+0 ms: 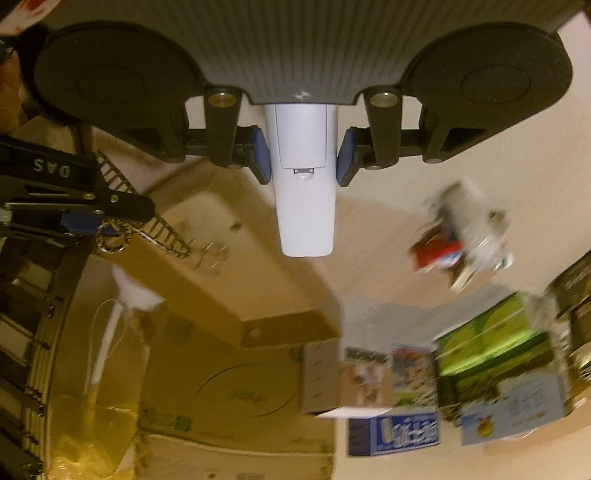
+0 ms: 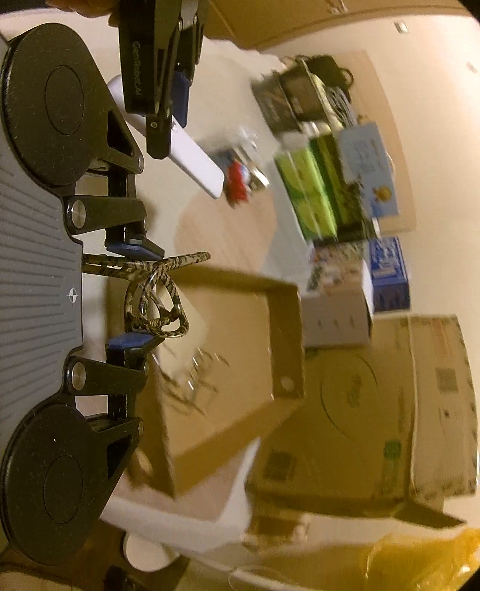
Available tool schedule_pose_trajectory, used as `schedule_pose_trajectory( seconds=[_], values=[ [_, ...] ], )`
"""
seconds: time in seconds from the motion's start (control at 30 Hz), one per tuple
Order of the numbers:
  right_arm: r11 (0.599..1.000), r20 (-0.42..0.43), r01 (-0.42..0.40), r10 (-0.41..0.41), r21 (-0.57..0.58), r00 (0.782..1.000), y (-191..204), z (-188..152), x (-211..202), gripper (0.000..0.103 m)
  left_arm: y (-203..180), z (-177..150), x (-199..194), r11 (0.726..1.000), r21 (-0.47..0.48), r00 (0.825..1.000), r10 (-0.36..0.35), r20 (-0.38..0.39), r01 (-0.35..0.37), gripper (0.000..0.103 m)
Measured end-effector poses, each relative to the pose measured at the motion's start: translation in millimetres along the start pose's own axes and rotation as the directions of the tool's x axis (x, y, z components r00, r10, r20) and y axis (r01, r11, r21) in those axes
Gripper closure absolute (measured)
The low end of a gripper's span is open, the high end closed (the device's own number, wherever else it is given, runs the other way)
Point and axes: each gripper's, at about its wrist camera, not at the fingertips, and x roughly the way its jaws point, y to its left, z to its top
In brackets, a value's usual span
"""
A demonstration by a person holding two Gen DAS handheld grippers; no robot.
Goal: Organize rigid objects
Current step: 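Carry the white device and lanyard over the cardboard box with both grippers, then lower both held items into the cardboard box and open both grippers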
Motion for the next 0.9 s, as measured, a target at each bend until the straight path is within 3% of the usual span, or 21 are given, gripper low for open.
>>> schedule_pose_trajectory(
  seconds=[0.2,0.47,0.9],
  values=[
    [0.999,0.019,0.048,-0.048,0.020,0.999,-41,30,6,0.062,-29,40,24,0.998,0.019,0.998,-0.055,0.024,0.055,0.068],
    [0.998,0.015,0.064,-0.065,0.023,0.998,-87,68,39,0.062,-45,77,65,0.998,0.014,0.998,-0.066,0.014,0.066,0.068],
    [0.998,-0.051,0.050,-0.049,0.027,0.998,-117,85,102,0.062,-51,98,126,0.999,0.021,0.999,-0.040,-0.033,0.041,0.068]
  ],
)
